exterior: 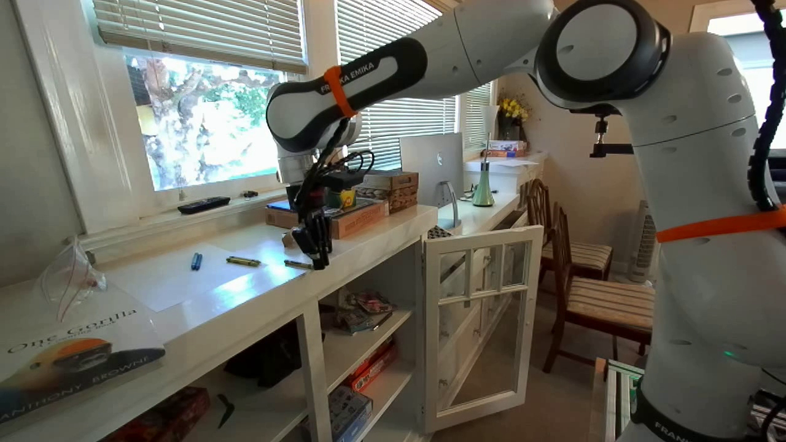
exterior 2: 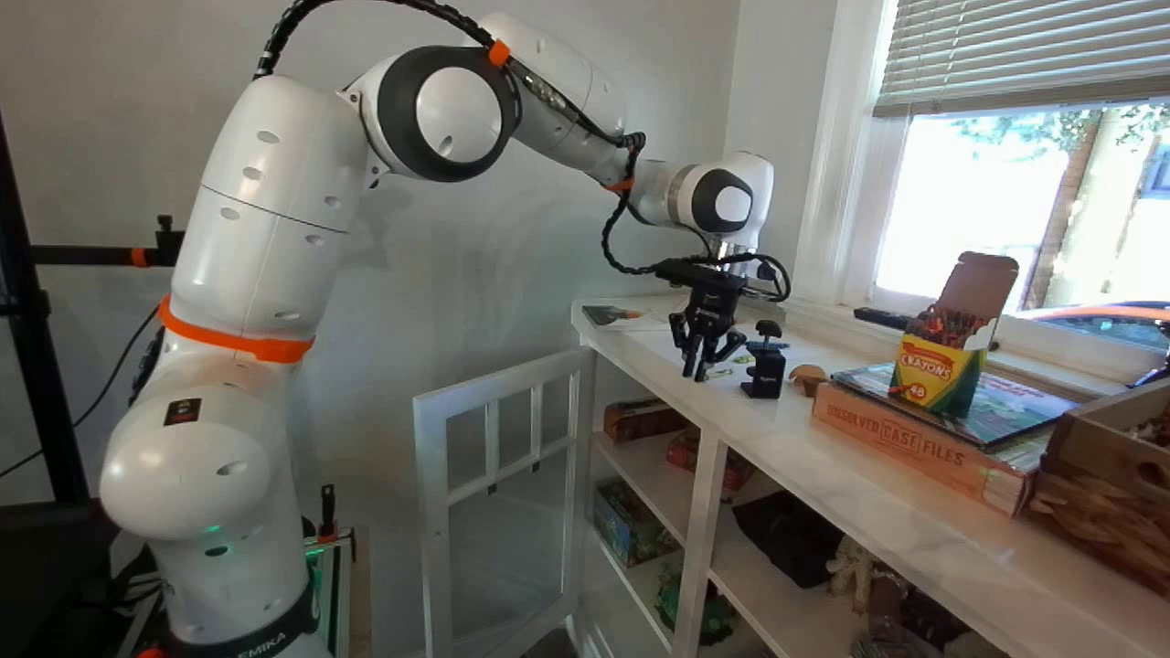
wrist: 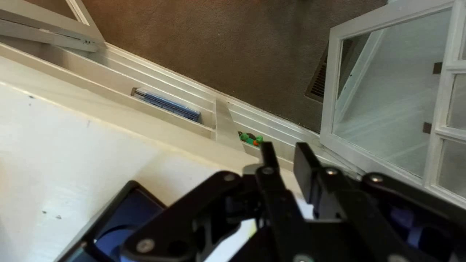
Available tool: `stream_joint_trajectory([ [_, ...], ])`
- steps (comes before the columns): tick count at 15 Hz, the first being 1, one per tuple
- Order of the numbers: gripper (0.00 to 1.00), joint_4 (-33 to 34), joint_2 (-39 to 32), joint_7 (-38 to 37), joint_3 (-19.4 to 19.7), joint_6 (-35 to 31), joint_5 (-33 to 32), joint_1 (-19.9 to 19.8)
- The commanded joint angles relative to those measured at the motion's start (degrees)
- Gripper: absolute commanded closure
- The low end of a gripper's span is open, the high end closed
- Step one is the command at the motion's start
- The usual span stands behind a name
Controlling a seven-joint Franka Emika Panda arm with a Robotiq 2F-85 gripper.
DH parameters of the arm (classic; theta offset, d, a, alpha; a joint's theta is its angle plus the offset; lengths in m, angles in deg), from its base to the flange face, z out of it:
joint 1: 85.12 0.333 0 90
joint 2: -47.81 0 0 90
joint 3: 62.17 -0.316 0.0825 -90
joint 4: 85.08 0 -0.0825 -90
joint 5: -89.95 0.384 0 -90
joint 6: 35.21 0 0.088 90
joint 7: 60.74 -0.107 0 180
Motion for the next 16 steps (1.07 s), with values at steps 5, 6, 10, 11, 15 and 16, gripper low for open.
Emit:
stream_joint_trajectory([
  [5,0.71,-0.76,-0.1,0.05,0.03,-1.76,-0.68,0.13],
  [6,0.64,-0.7,-0.11,0.05,0.03,-1.85,-0.64,0.13],
  [10,0.33,-0.47,-0.26,0.01,0.07,-2.4,-0.64,0.09],
  [11,0.29,-0.44,-0.32,-0.02,0.09,-2.51,-0.66,0.09],
  [15,0.35,-0.31,-0.6,-0.12,0.2,-2.96,-0.85,0.09],
  [16,0.39,-0.32,-0.7,-0.13,0.23,-3.07,-0.91,0.1],
])
